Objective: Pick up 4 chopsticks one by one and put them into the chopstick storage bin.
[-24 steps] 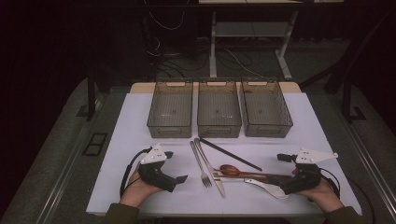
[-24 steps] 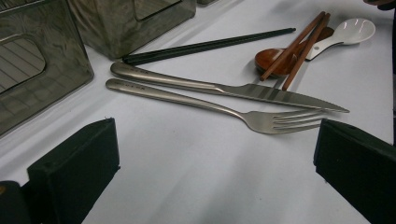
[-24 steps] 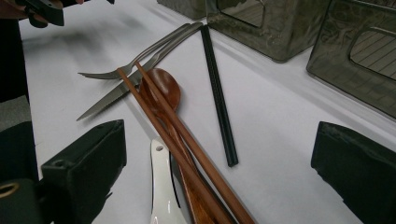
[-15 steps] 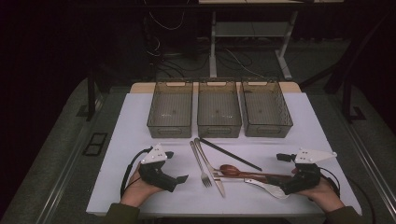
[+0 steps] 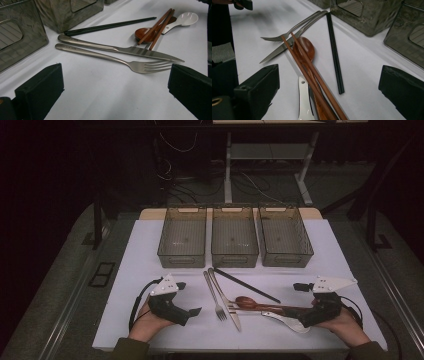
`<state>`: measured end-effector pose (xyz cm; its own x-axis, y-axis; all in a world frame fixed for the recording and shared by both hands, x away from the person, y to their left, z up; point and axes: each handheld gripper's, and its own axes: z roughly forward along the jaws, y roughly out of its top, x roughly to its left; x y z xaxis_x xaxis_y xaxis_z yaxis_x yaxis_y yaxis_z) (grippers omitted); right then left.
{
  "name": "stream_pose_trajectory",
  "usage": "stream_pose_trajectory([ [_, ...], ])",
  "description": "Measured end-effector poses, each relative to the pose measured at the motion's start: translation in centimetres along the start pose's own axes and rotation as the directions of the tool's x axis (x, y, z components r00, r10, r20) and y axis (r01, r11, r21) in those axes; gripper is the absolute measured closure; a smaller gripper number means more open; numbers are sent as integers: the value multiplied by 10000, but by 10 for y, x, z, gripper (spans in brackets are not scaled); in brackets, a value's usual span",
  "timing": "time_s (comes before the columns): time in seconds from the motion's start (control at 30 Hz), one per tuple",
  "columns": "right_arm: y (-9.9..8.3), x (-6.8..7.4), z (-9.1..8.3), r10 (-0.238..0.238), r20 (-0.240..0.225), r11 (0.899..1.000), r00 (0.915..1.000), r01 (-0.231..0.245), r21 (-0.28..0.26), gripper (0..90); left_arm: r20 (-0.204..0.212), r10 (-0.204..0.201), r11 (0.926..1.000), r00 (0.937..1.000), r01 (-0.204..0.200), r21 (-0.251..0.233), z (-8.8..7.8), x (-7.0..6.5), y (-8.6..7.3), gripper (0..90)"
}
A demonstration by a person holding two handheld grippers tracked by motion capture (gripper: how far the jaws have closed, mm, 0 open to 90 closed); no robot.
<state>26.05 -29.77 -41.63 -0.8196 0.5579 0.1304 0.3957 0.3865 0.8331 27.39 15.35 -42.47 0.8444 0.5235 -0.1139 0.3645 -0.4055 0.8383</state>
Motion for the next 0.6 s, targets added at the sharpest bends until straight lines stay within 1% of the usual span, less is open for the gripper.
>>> stream_pose_trajectory([
  [0.2,5,-1,7,-135,-185,9992,9997,142,371,34,-11,84,9999,10000,-84,136,1,-3,-1,0],
  [0.23,6,0,8,-155,-219,9986,9996,166,498,34,-5,108,9998,9999,-108,160,1,-4,-1,0],
  [0.27,6,0,8,-155,-219,9986,9996,166,498,34,16,106,9998,9999,-106,169,2,-4,-1,0],
  [0.3,7,0,12,-241,-368,9973,9990,266,690,52,51,64,9998,10000,-64,161,2,-4,-1,0],
  [0.37,8,0,16,-346,-464,9951,9983,387,908,54,54,-3,9999,10000,3,118,3,-4,-1,0],
  [0.4,8,0,16,-346,-464,9951,9983,387,908,54,56,19,9999,10000,-20,128,3,-3,-2,0],
  [0.43,9,0,20,-414,-596,9934,9974,475,1046,65,58,13,9999,10000,-14,133,3,-3,-2,0],
  [0.5,10,0,24,-477,-688,9914,9965,557,1187,66,52,-18,9999,10000,18,121,3,-3,-2,0],
  [0.6,11,1,27,-583,-806,9891,9950,685,1300,111,80,-38,9999,10000,37,123,3,-2,-2,0],
])
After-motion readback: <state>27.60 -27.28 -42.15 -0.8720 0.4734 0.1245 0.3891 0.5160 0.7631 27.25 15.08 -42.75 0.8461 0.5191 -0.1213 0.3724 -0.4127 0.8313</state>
